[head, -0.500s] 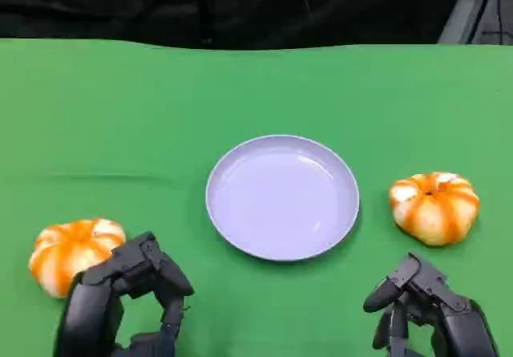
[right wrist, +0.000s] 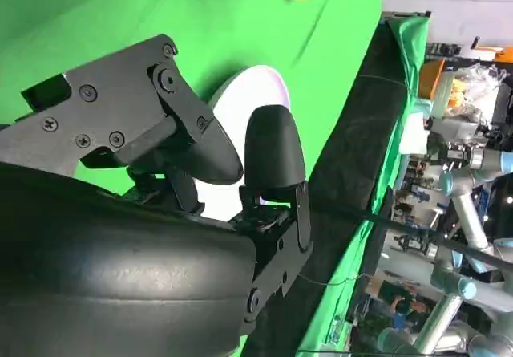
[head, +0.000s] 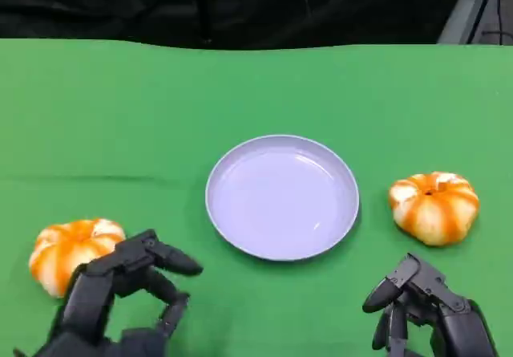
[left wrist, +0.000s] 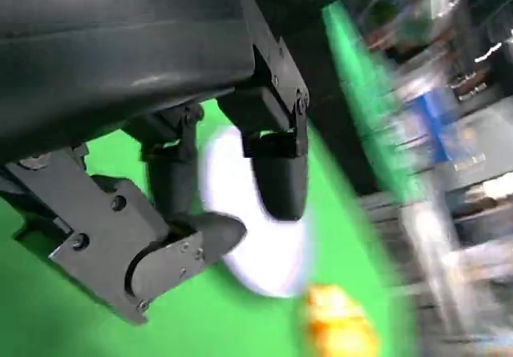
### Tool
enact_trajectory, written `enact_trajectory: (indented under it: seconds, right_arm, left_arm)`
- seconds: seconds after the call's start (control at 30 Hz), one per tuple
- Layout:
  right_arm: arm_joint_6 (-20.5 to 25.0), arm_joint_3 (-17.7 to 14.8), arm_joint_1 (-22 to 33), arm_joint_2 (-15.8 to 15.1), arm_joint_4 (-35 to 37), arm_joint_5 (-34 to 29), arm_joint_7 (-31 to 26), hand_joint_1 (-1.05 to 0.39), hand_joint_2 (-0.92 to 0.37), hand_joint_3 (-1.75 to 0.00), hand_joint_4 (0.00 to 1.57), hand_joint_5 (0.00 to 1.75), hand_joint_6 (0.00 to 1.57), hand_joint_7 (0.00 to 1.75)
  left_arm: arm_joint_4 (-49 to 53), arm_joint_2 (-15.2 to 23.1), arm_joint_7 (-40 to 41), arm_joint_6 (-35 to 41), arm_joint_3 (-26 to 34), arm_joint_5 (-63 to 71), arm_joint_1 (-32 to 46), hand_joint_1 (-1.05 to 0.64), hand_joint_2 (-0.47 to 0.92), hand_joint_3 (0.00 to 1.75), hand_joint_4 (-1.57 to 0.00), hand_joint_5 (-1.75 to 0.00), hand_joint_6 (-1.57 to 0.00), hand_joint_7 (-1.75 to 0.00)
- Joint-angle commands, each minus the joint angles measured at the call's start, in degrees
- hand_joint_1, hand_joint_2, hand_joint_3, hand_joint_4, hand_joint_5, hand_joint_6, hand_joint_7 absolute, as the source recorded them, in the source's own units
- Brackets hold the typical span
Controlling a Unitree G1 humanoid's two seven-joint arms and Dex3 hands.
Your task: Grasp the bread from the table and place it into the plate.
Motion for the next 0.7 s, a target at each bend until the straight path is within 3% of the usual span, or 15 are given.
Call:
enact_trajectory:
  seconds: [0.03,0.13,0.43,0.7]
  right_arm:
    - [-0.4,-0.1,0.3,0.0,0.0,0.3,-0.4,-0.23,-0.68,-1.42,0.74,1.75,0.47,1.75]
    - [-0.1,0.0,0.5,0.1,-0.3,0.0,-0.6,-0.24,-0.68,-1.41,0.75,1.75,0.47,1.75]
    - [-0.2,0.3,0.6,0.4,-0.7,0.6,0.0,-0.24,-0.68,-1.42,0.75,1.75,0.47,1.75]
    - [-0.2,0.5,0.9,0.4,-1.5,-0.2,-0.3,-0.23,-0.70,-1.43,0.74,1.75,0.47,1.75]
  left_arm:
    - [-5.6,5.5,4.3,8.2,0.9,15.8,-1.8,-0.49,0.91,0.13,-0.31,-0.81,-0.54,-0.04]
    - [-7.8,8.2,4.8,12.0,0.5,23.5,-2.3,-0.57,0.92,0.09,-0.17,-0.80,-0.52,-0.02]
    - [-10.2,13.9,-2.0,23.4,-3.3,38.7,-6.5,-0.64,0.91,0.04,-0.01,-0.71,-0.39,-0.01]
    - [-2.0,13.0,-14.6,36.8,-11.5,47.5,-16.2,-0.49,0.83,0.00,0.00,-0.61,-0.34,0.00]
